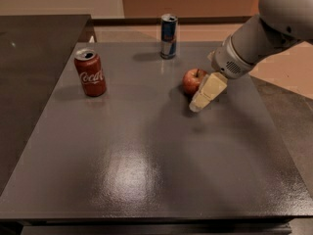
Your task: Move apple near coke can
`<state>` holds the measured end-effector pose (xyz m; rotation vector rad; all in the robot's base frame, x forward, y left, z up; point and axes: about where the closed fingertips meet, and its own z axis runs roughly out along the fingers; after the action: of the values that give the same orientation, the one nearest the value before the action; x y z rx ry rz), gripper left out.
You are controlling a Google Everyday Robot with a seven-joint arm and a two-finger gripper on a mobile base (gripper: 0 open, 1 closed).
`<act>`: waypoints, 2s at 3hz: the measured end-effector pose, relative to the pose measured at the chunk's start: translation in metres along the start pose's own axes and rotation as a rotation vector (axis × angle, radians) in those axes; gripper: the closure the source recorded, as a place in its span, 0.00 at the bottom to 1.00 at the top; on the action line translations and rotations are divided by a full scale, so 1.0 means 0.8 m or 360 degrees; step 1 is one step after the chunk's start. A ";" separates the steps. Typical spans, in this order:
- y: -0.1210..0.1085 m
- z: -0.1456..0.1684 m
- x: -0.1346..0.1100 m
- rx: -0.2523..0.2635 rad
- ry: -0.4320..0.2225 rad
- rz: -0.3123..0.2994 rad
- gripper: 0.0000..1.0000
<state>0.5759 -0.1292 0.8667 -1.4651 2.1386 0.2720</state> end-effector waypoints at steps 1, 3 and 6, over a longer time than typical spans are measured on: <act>-0.005 0.016 0.002 -0.0012 -0.0008 0.0016 0.00; -0.004 0.026 0.001 -0.0076 -0.0010 0.0014 0.41; 0.053 0.006 -0.078 -0.0192 -0.0139 -0.0205 1.00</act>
Offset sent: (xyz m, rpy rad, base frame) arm 0.0143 0.0041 -0.0209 0.0239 0.0469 0.0103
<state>0.5556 -0.0599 0.8905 -1.6210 1.9789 0.4158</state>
